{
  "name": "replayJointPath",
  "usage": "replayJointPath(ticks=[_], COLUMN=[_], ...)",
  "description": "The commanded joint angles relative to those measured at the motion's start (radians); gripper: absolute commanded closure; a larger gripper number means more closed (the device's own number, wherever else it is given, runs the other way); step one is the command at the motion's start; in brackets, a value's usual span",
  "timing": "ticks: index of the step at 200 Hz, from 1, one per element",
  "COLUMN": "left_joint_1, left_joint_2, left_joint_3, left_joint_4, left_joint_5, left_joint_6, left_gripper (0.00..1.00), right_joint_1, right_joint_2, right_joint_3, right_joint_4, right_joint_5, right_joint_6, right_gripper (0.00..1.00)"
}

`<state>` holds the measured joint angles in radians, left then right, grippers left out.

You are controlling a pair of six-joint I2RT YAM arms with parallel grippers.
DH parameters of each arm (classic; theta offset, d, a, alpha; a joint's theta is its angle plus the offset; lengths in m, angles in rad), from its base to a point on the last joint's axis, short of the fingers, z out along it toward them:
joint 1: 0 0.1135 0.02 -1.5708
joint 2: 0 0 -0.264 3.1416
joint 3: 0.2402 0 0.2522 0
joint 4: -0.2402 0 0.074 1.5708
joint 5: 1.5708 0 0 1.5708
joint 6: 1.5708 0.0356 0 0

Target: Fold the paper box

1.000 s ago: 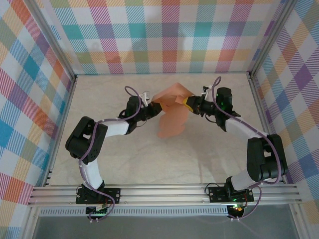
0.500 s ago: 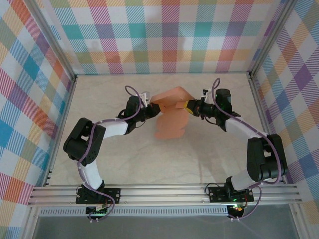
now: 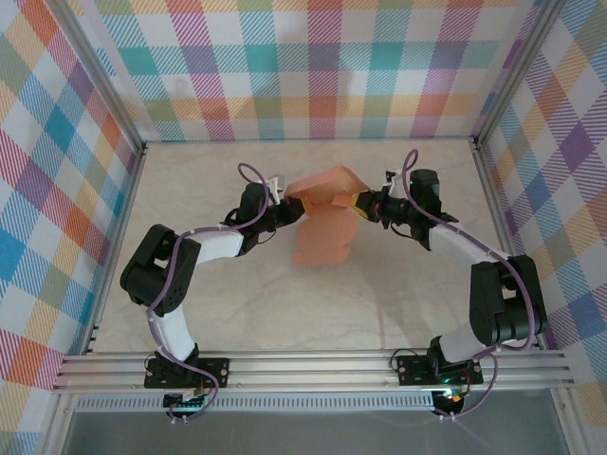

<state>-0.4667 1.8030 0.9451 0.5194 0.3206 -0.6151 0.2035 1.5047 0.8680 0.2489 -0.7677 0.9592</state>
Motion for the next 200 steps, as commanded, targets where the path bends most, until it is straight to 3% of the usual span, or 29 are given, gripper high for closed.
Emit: replayJointPath(ticks=[1, 20, 36, 61, 95, 143, 186, 200], left_joint_1=[-0.003, -0.003, -0.003, -0.003, -0.003, -0.008, -0.013, -0.013], left_joint_2=[-0.037, -0.038, -0.038, -0.036, -0.031, -0.013, -0.028, -0.033], left_joint_3=[-0.012, -0.015, -0.016, -0.006, 0.001, -0.001, -0.040, -0.048], left_joint_4=[-0.015, -0.016, -0.020, -0.044, -0.067, -0.046, -0.024, -0.024], left_joint_5=[-0.011, -0.018, -0.027, -0.049, -0.103, -0.163, -0.253, -0.272], left_joint_6=[0.024, 0.023, 0.007, -0.013, -0.045, -0.047, -0.047, -0.048], left_gripper=[1.00, 1.00, 1.00, 1.00, 1.00, 1.00, 1.00, 1.00], right_joint_1=[0.005, 0.005, 0.004, -0.005, 0.043, 0.186, 0.406, 0.444], right_joint_2=[-0.012, -0.027, -0.058, -0.136, -0.257, -0.230, -0.008, 0.069], right_joint_3=[0.023, 0.024, 0.018, 0.011, 0.138, 0.383, 0.739, 0.835], right_joint_4=[-0.026, -0.029, -0.045, -0.113, -0.460, -0.747, -0.980, -1.032], right_joint_5=[-0.004, -0.002, 0.024, 0.104, 0.298, 0.490, 0.826, 0.877], right_joint_6=[-0.033, -0.043, -0.066, -0.125, -0.370, -0.476, -0.595, -0.612], right_gripper=[0.98, 0.95, 0.73, 0.58, 0.40, 0.36, 0.34, 0.37])
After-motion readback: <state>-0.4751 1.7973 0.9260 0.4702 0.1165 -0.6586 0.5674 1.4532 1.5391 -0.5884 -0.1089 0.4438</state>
